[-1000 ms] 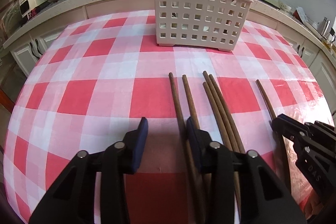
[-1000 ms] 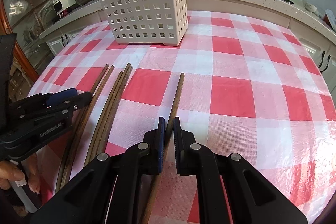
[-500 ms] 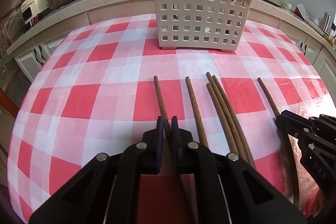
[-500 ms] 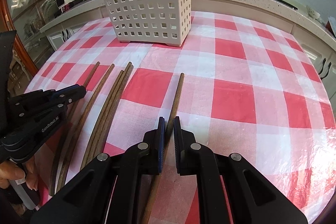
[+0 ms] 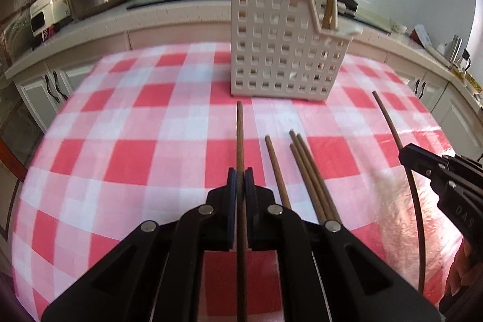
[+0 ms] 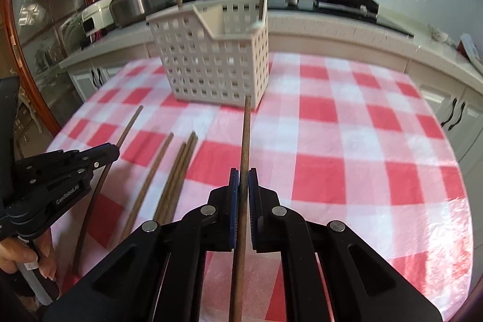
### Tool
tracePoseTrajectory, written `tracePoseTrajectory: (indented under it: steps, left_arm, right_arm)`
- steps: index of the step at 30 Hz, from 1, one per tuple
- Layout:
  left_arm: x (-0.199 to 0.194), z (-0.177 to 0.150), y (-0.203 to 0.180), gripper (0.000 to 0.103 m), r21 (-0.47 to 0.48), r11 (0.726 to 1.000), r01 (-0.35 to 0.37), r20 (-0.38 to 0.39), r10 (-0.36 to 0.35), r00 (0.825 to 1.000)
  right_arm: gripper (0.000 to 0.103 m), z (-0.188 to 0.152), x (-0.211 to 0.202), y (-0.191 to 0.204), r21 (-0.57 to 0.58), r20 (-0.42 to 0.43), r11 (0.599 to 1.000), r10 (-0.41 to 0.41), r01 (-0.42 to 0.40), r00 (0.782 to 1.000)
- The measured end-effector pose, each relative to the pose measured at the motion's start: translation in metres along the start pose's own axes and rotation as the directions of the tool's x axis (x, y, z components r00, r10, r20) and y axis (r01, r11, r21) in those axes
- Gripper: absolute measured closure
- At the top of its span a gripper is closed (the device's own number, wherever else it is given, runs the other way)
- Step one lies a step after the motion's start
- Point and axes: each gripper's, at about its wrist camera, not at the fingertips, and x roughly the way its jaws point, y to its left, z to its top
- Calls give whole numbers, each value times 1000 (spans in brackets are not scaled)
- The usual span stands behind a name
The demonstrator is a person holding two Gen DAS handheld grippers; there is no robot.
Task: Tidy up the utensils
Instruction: 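Lift both held chopsticks upright and carry them over the white basket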
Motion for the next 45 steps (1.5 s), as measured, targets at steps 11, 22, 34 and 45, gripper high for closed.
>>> tracePoseTrajectory:
  steps: [11,22,34,45]
  left_arm:
    - [-72,16,0,97,14,1000,16,160,-18,987]
    - [-123,29,-6,98,40,999,17,266,-27,964]
    - [-131,55,0,98,36,999,13,321,-24,947]
    - [-139,105,-1,98,68,996,61,341,-81,937]
  right_arm:
    - [96,26,-61,6,-7,171,1000,6,-5,985]
    - [96,41,-98,15,-43,254,999,7,4,967]
    - [97,57,-98,16,-67,277,998,4,15,961]
    - [97,106,-102,18,-103,322,995,16,18,947]
